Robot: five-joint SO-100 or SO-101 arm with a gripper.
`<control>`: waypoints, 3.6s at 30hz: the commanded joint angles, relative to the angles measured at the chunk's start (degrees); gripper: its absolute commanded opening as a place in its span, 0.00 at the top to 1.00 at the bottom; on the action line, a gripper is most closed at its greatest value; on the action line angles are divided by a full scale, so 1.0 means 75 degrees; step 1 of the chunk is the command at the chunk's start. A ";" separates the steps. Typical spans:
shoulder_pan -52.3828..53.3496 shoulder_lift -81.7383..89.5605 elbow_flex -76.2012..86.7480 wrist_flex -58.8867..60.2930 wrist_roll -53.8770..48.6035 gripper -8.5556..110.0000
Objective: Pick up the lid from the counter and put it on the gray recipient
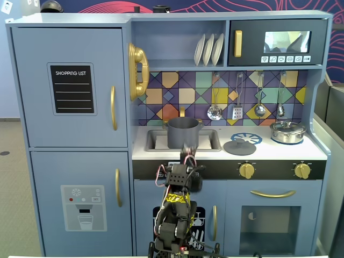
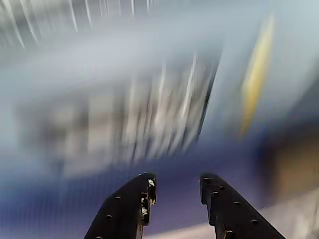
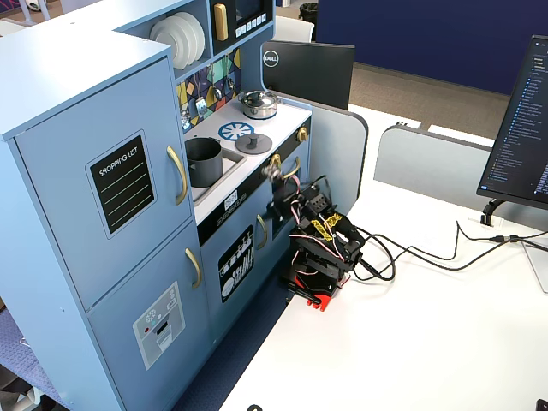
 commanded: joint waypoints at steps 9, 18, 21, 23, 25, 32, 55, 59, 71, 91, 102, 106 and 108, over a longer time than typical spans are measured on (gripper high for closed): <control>0.1711 -0.1359 -0.1254 -0.5156 -0.0727 0.92; 0.2590 -0.2672 -0.0809 -0.8262 0.0258 0.74; 0.2801 -0.3152 -0.0680 -0.8941 0.0598 0.68; 0.2883 -0.3586 -0.0633 -0.9527 0.0656 0.64; 0.2965 -0.4113 -0.0773 -0.9914 0.0527 0.62; 0.3152 -0.5777 -0.1512 -1.0910 0.0316 0.63; 0.3094 -0.9422 -0.3668 -1.2176 0.0117 0.67; 0.3082 -0.9703 -0.3926 -1.2164 0.0223 0.67; 0.2941 -1.0195 -0.4266 -1.1930 0.0434 0.75; 0.2461 -0.9621 -0.4137 -1.2188 0.0070 0.93; 0.2332 -0.8438 -0.6645 -0.9445 0.0270 0.93; 0.1605 -0.7746 -0.7020 -0.8625 0.0410 0.93; 0.1090 -0.7383 -0.6984 -0.8320 0.0434 0.93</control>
